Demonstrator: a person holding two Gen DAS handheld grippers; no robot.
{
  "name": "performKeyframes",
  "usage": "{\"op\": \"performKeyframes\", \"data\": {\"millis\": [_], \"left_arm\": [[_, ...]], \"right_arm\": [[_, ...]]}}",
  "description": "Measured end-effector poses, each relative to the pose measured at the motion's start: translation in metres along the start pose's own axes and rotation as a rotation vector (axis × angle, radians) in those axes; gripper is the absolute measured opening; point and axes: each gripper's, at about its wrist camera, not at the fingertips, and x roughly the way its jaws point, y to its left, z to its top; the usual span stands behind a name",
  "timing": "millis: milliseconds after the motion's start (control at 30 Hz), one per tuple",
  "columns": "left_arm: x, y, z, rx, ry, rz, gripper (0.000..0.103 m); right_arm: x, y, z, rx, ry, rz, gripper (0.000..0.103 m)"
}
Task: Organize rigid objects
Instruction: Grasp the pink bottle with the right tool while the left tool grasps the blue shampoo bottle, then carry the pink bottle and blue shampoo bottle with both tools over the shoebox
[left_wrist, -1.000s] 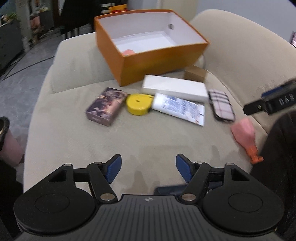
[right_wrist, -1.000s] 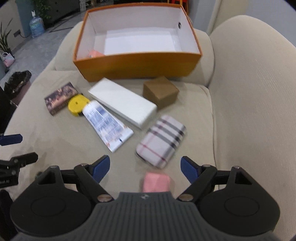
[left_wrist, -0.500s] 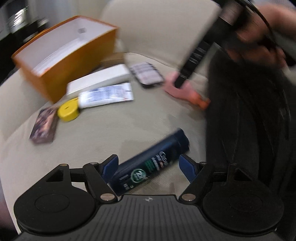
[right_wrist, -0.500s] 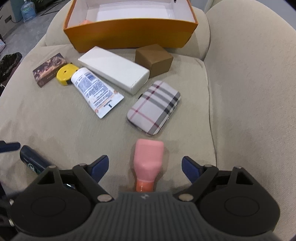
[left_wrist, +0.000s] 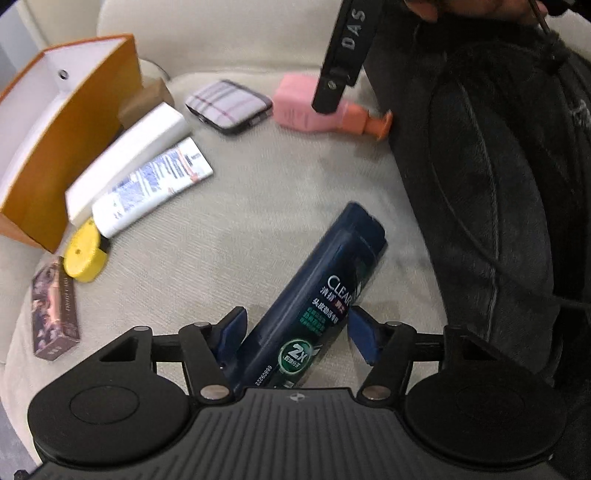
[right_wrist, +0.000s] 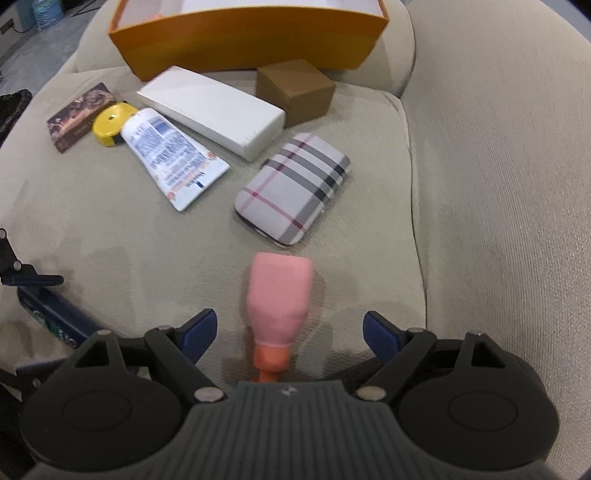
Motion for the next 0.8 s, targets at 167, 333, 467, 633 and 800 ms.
{"op": "performKeyframes", "data": {"millis": [167,333,467,633,800], "left_arm": [[0.008,0.012,-0.002,-0.05,0.018,-0.049,0.075],[0.009,0.017,-0.006,-0.119,0.001,-0.051,0.075],[0.002,0.022,-0.013,-0.203,-0.025,-0.03,0.069],[-0.009,0.035,-0.031,-0.316,-0.054,0.04,0.054],[-0.019,0.065,-0.056,-0.539,-0.088,0.144,0.044]], "right_arm": [[0.015,-0.003,0.005,0.012,0.037,0.004,0.085],[0.032,0.006,0.016,0.001,0.093,0.022,0.072],[0.042,0.016,0.021,-0.018,0.112,0.025,0.055],[0.042,0.026,0.024,-0.047,0.079,-0.017,0.043],[0.033,0.043,0.025,-0.07,0.028,0.074,0.043]]}}
